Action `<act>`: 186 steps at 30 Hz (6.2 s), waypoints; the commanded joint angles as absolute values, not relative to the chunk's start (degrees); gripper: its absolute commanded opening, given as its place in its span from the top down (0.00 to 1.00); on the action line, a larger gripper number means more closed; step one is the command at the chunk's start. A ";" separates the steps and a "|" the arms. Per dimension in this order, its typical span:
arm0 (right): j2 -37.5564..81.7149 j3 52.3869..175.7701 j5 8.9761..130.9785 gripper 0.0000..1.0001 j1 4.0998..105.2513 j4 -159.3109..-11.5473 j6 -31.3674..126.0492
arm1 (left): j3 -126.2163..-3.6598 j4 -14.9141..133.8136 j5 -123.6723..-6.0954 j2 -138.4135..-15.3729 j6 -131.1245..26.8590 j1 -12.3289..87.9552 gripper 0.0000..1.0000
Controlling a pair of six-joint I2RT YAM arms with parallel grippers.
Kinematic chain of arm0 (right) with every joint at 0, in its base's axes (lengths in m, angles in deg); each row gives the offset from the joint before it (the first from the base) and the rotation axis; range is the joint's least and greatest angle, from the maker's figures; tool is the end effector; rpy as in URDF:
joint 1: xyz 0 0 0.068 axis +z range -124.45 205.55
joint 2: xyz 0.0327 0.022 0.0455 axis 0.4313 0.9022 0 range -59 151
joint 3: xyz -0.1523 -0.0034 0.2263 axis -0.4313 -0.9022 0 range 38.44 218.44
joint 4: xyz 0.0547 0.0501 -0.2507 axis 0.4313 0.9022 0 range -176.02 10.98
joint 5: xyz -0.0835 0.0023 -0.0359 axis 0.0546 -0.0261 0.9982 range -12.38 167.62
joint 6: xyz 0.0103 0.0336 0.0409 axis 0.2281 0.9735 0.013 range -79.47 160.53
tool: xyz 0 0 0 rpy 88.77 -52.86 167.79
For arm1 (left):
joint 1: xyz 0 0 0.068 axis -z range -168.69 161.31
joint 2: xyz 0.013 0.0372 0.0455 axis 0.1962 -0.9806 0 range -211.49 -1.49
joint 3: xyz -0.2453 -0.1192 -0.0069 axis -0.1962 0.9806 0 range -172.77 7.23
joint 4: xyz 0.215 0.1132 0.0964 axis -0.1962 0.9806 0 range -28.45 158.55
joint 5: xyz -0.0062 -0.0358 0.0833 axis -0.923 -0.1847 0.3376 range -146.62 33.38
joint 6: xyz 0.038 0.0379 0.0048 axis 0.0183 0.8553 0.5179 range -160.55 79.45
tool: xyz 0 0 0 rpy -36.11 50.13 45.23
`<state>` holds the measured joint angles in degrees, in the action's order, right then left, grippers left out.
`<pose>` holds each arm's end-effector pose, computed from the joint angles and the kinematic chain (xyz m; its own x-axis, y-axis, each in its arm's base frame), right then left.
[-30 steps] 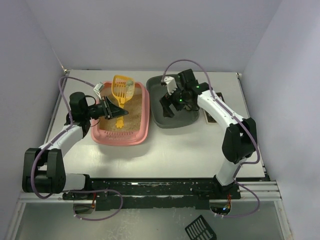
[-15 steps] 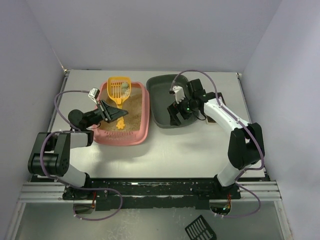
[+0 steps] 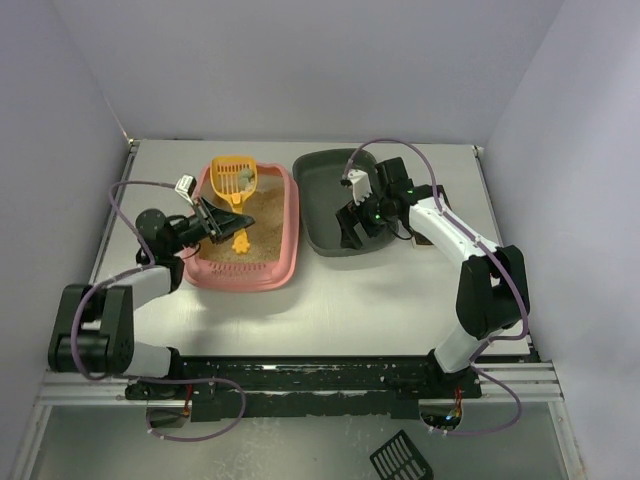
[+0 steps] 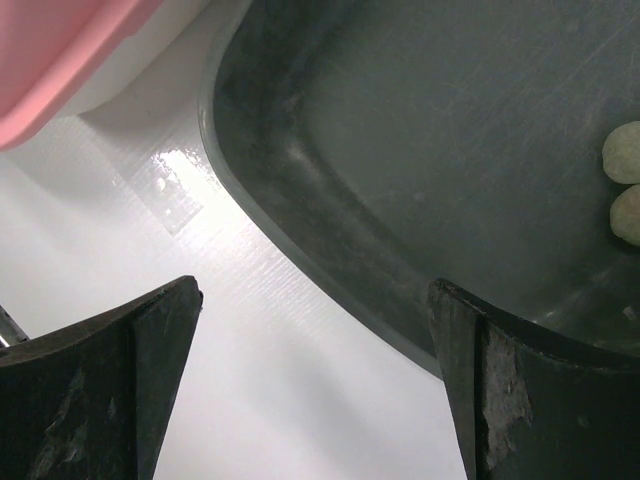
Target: Clean the litter box
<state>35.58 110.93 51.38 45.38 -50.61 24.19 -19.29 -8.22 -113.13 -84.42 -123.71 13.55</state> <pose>0.3216 0.1327 0.2507 -0.6130 -0.4892 -0.6204 -0.7295 0.6520 0.2068 0.2627 -0.0399 0.2262 -0.7989 -0.5171 -0.3072 0.3283 0.0530 -0.9431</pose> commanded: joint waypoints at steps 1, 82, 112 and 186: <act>34.76 110.28 51.09 0.03 45.15 -52.00 24.56 | -29.14 46.06 -104.85 -74.27 -94.78 13.15 0.93; 33.58 109.73 52.17 0.03 45.06 -52.25 24.75 | -31.38 63.06 -101.13 -66.82 -110.67 19.05 0.93; 32.10 109.48 52.20 0.03 45.06 -52.32 24.48 | -33.79 60.94 -102.68 -71.93 -74.34 22.18 0.93; 32.07 109.43 53.27 0.04 45.06 -52.10 24.36 | -28.94 45.15 -115.86 -71.40 -93.73 19.82 0.93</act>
<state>33.70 109.36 53.00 45.38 -51.89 24.67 -41.67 74.20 -100.96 -73.32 -74.14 20.09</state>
